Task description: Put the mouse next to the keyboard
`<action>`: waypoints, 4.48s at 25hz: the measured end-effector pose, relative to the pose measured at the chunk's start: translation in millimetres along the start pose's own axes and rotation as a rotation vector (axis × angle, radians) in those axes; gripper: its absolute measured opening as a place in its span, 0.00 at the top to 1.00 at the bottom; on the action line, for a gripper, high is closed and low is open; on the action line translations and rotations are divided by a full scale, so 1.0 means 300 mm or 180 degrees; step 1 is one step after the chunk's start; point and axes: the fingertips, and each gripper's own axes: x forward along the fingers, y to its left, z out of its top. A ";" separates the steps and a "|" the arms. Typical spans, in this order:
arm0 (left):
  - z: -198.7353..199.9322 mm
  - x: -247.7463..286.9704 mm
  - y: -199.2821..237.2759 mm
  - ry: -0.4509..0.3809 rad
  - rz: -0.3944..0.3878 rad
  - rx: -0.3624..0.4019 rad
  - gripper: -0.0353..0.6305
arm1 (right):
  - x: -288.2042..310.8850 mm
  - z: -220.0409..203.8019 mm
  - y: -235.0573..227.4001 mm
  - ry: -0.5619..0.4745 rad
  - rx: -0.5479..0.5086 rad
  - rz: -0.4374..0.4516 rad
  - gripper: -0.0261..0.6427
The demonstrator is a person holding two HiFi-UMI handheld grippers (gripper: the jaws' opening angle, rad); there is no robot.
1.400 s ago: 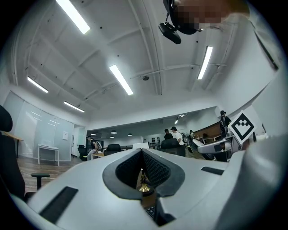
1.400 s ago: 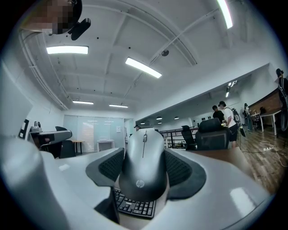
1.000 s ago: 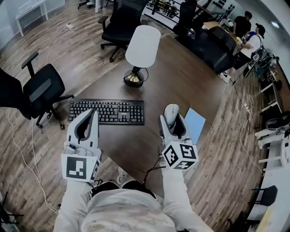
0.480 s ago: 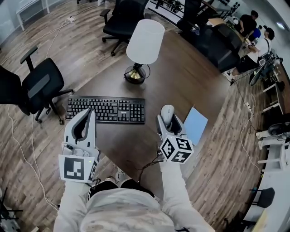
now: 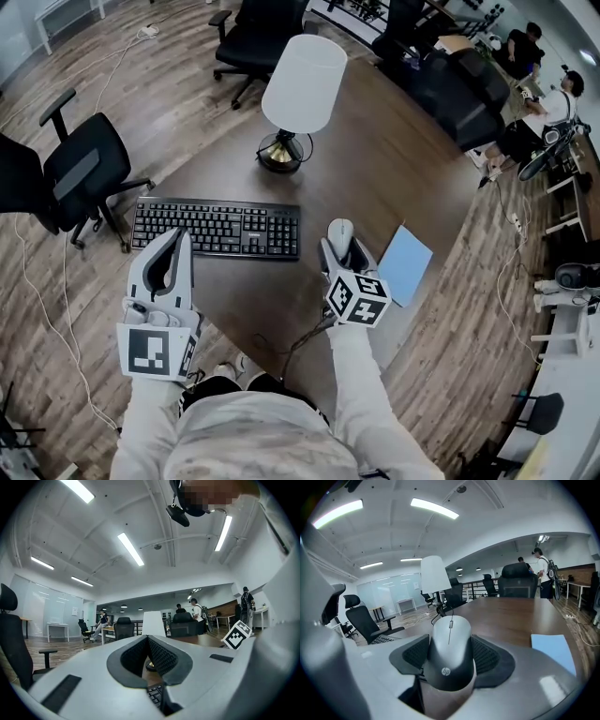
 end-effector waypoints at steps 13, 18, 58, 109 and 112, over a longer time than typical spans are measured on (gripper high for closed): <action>-0.053 0.040 0.029 0.0141 0.0098 -0.0005 0.94 | 0.154 -0.136 -0.097 0.0454 0.0054 -0.0139 0.52; -0.072 0.044 0.037 0.0203 0.0136 -0.0002 0.94 | 0.195 -0.182 -0.120 0.0611 0.0021 -0.0169 0.52; -0.126 0.014 0.065 0.0352 0.0308 0.0038 0.94 | 0.316 -0.340 -0.174 0.1243 -0.0019 -0.0466 0.50; 0.136 -0.430 -0.082 -0.0256 -0.0146 0.0132 0.94 | -0.553 0.024 0.241 -0.0666 -0.0232 0.0049 0.95; 0.152 -0.467 -0.091 -0.0295 -0.0181 0.0141 0.94 | -0.612 0.033 0.277 -0.0735 -0.0307 0.0061 0.95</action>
